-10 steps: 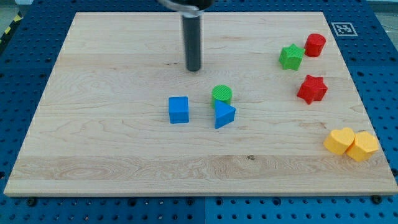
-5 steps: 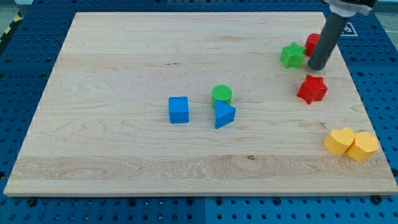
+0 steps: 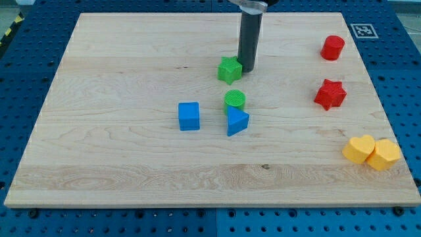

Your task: Push the green star into the green circle

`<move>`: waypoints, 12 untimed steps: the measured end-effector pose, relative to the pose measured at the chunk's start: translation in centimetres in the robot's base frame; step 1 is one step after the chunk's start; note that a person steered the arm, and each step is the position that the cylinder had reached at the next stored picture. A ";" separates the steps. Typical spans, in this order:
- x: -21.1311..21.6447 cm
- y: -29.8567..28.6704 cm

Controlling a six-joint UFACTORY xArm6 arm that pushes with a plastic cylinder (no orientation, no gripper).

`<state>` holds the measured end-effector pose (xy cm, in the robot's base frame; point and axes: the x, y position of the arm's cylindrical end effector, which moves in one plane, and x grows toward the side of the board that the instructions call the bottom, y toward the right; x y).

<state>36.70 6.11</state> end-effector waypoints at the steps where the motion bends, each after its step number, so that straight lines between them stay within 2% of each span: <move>1: -0.4 1.0; 2: 0.1 0.0; 4: 4.1 -6.9; 6: -1.1 -6.9; 7: -0.4 -10.2; 9: 5.5 -10.4; 10: 6.2 -10.7; 12: 5.0 -19.2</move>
<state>41.70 -13.11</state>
